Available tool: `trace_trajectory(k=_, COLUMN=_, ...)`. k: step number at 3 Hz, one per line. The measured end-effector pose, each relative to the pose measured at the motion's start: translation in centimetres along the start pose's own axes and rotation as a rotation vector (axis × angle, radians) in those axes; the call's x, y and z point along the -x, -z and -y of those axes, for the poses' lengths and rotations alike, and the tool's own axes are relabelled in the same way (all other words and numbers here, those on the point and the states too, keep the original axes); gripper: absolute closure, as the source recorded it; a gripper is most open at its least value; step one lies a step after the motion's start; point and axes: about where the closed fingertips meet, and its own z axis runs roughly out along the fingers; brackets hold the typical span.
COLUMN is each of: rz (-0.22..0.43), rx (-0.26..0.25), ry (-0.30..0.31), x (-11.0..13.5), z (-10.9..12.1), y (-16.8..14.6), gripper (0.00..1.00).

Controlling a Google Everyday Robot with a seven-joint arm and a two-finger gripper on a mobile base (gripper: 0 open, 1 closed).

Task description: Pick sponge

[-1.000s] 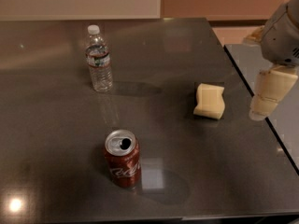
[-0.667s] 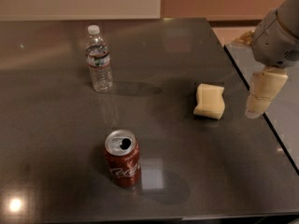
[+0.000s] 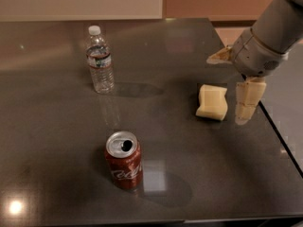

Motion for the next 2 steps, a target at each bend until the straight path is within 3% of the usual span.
trace_trajectory(k=1, rz=0.029, rx=0.075, ry=0.025, x=0.1, z=0.1, y=-2.7, gripper=0.00)
trace_trajectory(k=2, rz=0.039, rx=0.106, ry=0.020, x=0.0, z=0.4, y=-5.0, gripper=0.00)
